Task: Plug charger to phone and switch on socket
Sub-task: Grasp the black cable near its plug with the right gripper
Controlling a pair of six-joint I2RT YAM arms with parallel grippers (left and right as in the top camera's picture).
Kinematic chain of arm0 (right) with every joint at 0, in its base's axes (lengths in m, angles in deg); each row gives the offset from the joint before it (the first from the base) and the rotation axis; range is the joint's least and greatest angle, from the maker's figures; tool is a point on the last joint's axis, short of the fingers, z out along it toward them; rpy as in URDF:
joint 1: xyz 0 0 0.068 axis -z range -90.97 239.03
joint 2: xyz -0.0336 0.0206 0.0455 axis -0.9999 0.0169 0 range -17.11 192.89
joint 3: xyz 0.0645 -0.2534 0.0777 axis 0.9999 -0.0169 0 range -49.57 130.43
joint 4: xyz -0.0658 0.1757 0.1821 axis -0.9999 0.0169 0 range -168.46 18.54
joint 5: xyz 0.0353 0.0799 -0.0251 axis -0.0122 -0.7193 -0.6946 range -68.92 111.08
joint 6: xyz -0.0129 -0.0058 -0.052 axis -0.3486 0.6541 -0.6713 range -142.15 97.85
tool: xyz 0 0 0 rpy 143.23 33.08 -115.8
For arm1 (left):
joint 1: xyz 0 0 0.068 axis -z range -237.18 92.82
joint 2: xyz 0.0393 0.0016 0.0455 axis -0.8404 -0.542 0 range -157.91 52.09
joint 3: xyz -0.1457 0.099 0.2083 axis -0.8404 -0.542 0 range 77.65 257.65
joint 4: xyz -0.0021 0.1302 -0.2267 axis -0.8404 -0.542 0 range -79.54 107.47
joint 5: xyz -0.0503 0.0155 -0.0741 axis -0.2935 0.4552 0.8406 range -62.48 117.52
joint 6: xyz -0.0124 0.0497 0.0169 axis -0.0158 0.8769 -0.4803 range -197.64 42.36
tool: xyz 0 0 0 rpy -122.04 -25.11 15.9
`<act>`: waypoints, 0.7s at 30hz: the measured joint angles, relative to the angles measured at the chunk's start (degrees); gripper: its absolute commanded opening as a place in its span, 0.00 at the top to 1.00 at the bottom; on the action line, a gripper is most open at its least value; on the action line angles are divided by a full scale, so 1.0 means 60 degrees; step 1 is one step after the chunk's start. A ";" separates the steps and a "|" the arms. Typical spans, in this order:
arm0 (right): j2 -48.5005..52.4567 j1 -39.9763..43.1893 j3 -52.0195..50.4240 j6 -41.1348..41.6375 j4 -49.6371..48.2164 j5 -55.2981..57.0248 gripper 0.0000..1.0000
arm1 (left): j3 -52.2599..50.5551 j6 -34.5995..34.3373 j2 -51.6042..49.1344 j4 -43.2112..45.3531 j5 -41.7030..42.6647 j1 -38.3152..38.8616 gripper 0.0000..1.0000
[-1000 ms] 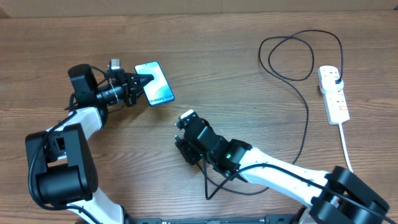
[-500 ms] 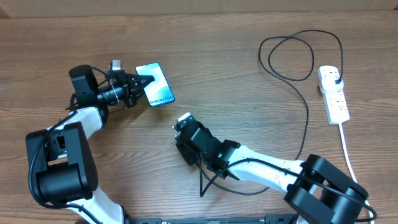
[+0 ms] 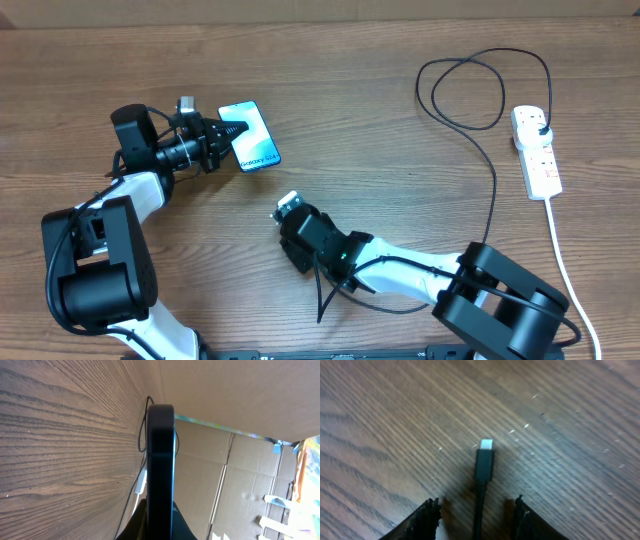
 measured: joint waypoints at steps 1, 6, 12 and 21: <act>0.0047 -0.0044 0.0000 -0.0062 -0.0022 0.0022 0.53 | 0.0000 0.0000 0.0000 0.0000 0.0000 0.0000 0.96; 0.0193 -0.0175 0.0000 -0.0244 -0.0229 0.0251 0.58 | 0.0000 -0.0004 0.0000 0.0000 0.0051 0.0000 0.96; 0.0375 -0.0215 0.0011 -0.0324 -0.0648 0.0495 0.63 | 0.0000 -0.0033 0.0000 0.0000 0.0106 0.0000 0.96; 0.0678 -0.0226 0.0164 -0.0368 -0.1075 0.0780 0.84 | 0.0000 -0.0033 0.0000 0.0000 0.0178 0.0000 0.96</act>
